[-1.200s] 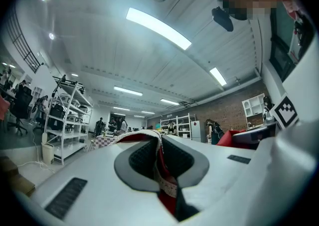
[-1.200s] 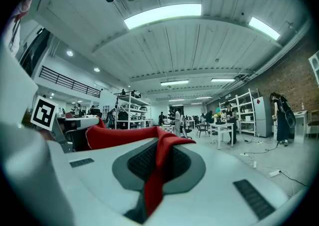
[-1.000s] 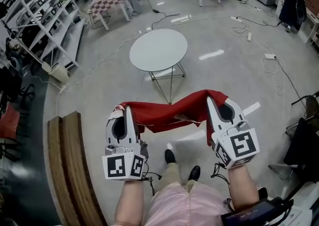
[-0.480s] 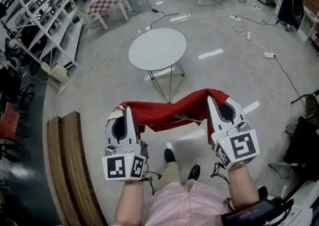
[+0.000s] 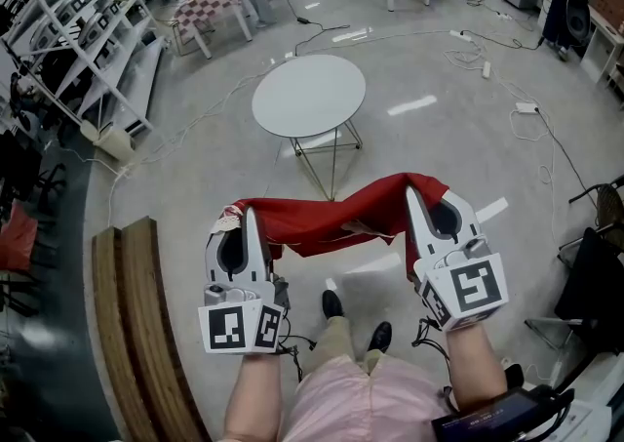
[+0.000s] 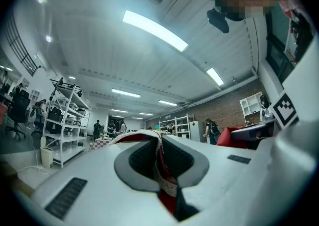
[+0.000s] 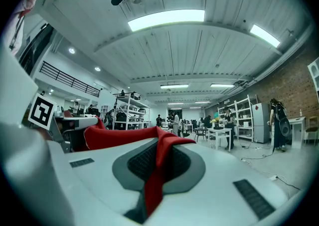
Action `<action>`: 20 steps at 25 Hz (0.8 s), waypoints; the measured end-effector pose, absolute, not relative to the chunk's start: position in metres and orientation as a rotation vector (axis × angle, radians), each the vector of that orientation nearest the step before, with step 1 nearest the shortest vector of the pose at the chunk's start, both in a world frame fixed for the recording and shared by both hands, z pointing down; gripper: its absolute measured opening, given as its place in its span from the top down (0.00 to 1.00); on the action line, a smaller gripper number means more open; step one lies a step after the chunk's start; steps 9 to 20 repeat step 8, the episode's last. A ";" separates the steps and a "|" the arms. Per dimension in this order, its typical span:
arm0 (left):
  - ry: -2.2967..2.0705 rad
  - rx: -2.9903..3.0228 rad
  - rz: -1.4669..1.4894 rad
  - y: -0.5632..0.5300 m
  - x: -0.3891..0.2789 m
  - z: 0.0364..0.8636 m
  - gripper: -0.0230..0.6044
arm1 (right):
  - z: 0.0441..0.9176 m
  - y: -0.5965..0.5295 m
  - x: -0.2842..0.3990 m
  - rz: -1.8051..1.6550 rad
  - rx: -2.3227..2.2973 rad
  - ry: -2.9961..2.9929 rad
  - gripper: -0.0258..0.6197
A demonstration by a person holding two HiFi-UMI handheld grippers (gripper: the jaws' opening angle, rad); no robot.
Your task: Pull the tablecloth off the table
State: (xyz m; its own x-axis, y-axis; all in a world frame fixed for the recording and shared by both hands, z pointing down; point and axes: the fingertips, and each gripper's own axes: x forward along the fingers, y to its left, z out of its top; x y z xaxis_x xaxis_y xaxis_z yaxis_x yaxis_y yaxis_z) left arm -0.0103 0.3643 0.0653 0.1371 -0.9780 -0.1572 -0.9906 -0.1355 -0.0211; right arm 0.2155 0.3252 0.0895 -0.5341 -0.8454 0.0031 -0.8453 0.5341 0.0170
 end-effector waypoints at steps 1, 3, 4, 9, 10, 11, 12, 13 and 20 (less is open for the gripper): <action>1.982 -2.274 0.158 0.365 -0.010 0.067 0.89 | 0.091 0.326 0.215 -0.022 1.510 -2.743 0.91; 1.982 -2.271 0.158 0.366 -0.010 0.068 0.89 | 0.092 0.326 0.215 -0.022 1.507 -2.744 0.91; 1.982 -2.270 0.158 0.367 -0.011 0.067 0.89 | 0.092 0.327 0.215 -0.023 1.507 -2.744 0.91; 1.982 -2.269 0.158 0.370 -0.012 0.065 0.89 | 0.089 0.330 0.214 -0.029 1.506 -2.744 0.91; 1.982 -2.269 0.158 0.370 -0.012 0.065 0.89 | 0.089 0.330 0.214 -0.029 1.506 -2.744 0.91; 1.982 -2.269 0.158 0.370 -0.012 0.065 0.89 | 0.089 0.330 0.214 -0.029 1.506 -2.744 0.91; 1.982 -2.269 0.158 0.370 -0.012 0.065 0.89 | 0.089 0.330 0.214 -0.029 1.506 -2.744 0.91; 1.982 -2.269 0.158 0.370 -0.012 0.065 0.89 | 0.089 0.330 0.214 -0.029 1.506 -2.744 0.91; 1.982 -2.269 0.158 0.370 -0.012 0.065 0.89 | 0.089 0.330 0.214 -0.029 1.506 -2.744 0.91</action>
